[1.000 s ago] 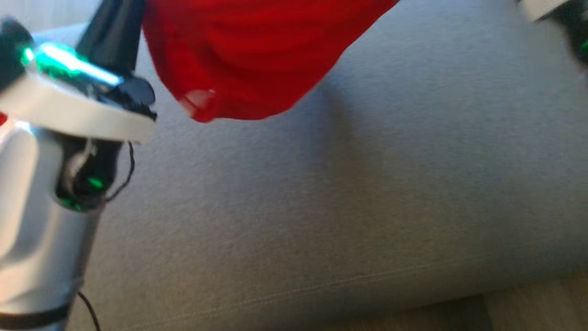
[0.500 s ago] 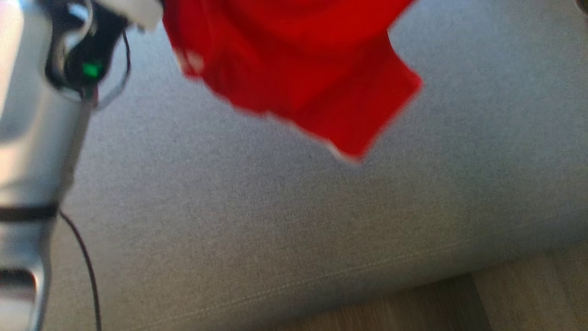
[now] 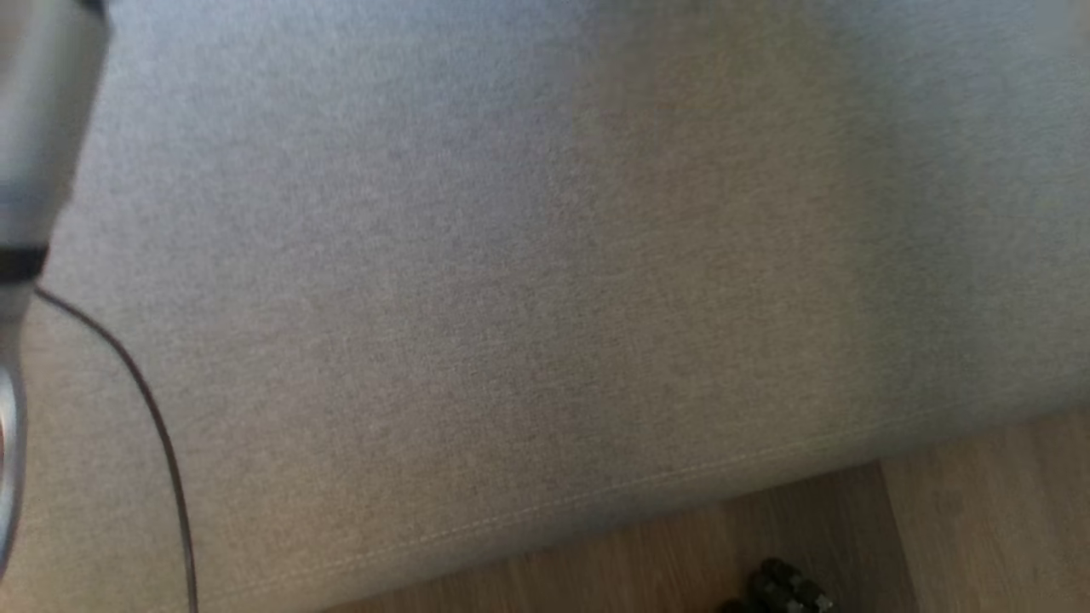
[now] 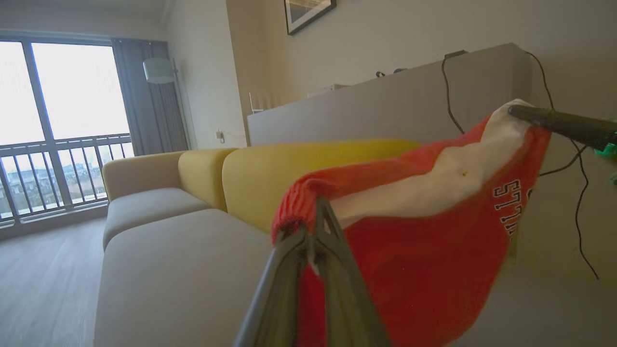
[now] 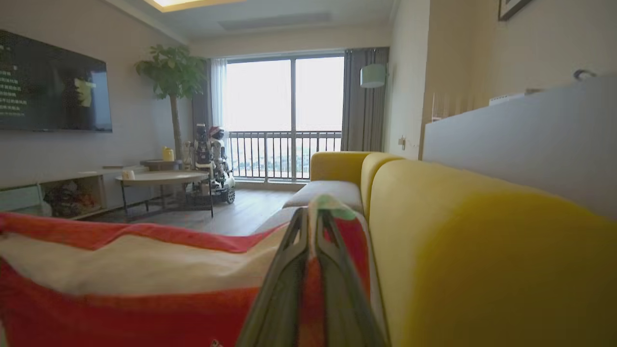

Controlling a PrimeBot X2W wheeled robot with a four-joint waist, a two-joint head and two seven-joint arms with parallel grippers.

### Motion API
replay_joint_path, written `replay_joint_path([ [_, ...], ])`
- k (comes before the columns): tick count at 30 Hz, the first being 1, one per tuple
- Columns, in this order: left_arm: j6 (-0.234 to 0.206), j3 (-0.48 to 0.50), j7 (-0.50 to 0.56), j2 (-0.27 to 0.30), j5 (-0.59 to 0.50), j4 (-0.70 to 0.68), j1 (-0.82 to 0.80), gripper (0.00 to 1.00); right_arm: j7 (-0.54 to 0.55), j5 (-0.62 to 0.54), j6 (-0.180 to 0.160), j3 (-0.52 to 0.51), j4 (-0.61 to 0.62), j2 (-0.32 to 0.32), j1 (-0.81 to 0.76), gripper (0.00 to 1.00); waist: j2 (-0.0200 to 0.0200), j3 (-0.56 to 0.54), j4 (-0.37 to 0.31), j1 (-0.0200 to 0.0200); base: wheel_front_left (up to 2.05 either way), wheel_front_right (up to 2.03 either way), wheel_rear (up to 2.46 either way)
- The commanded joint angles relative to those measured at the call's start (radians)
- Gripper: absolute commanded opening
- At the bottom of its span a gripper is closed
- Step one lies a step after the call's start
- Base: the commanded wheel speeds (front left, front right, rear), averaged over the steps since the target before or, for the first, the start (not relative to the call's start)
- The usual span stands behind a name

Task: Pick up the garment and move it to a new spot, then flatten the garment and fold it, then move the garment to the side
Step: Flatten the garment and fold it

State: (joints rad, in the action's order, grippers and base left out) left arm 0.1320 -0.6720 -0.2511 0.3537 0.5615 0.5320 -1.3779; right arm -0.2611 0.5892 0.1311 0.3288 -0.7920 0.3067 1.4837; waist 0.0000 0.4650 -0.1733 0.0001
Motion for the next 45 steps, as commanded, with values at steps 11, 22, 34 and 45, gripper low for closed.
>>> replay_joint_path([
  [11,-0.001,-0.031,-0.01,0.125,0.063,-0.351,0.374,0.0,-0.001,-0.073,0.0,-0.022,0.113,-0.047,-0.357,0.0,0.0,0.074,0.005,-0.0001,0.0,0.0,0.0],
  [22,-0.001,-0.009,-0.011,0.145,0.0,-0.542,0.883,0.0,0.001,-0.2,0.0,-0.217,0.41,-0.017,-0.963,0.0,0.0,-0.067,0.047,-0.0001,0.0,0.0,0.0],
  [34,-0.001,-0.031,-0.011,0.144,-0.091,-0.614,1.101,0.0,0.139,-0.292,0.0,-0.418,0.82,-0.111,-1.381,0.0,0.0,-0.157,0.066,-0.0001,0.0,0.0,0.0],
  [45,-0.001,0.019,-0.011,0.054,0.073,-0.656,1.061,0.0,0.252,-0.443,0.0,-0.447,0.932,-0.096,-1.302,0.0,0.0,-0.116,0.105,-0.0001,0.0,0.0,0.0],
])
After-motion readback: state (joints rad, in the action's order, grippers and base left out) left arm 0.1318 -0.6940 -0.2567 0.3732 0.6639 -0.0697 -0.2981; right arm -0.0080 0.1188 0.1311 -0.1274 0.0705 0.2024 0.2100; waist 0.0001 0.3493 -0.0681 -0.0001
